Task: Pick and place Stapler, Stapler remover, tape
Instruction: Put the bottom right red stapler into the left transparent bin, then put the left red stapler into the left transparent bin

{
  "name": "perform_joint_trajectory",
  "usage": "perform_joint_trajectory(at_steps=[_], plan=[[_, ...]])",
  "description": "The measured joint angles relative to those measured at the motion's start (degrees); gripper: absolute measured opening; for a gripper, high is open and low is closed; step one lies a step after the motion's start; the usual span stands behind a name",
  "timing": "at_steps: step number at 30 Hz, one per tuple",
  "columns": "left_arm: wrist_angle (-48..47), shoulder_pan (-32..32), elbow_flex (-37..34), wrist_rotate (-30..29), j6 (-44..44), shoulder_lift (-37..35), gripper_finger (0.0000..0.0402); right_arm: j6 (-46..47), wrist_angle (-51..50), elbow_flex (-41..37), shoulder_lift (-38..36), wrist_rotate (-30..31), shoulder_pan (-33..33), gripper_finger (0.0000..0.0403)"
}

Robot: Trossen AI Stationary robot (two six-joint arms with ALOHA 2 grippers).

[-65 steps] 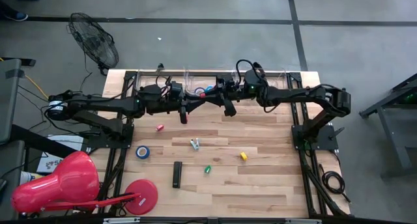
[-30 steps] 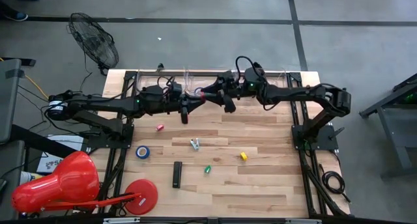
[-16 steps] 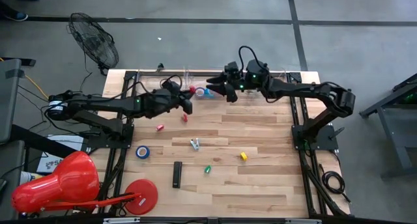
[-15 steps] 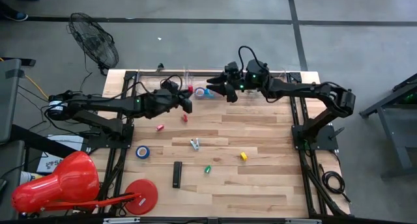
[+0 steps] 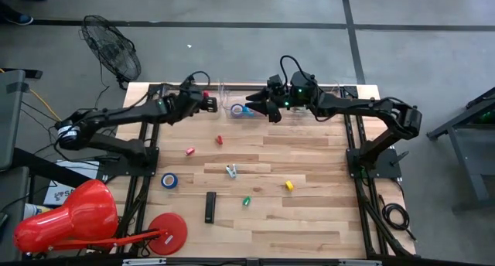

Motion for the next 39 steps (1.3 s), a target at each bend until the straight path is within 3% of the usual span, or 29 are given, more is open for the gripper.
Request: perform_joint_trajectory(at_steps=[14,20,27,32,39], plan=[[-3.53,11.86,-0.02,10.18,-1.27,10.76,0.0047,-1.48,-3.55,0.0,-0.02,2.51,0.0,0.0188],[-3.98,14.2,-0.02,14.24,-1.23,13.16,0.0101,-1.48,-3.62,0.0,-0.02,2.38,0.0,0.0188],[-3.59,14.14,-0.02,14.22,-0.85,13.31,0.0148,-1.48,-3.92,0.0,-0.02,2.36,0.0,0.0188],[-3.86,14.14,-0.02,16.88,3.15,12.17,0.0152,-1.5,-5.07,0.0,-0.02,2.36,0.0,0.0188],[-9.12,14.12,-0.02,19.0,5.74,5.24,0.0153,-1.57,-7.43,0.0,-0.81,1.78,-0.44,0.0188]])
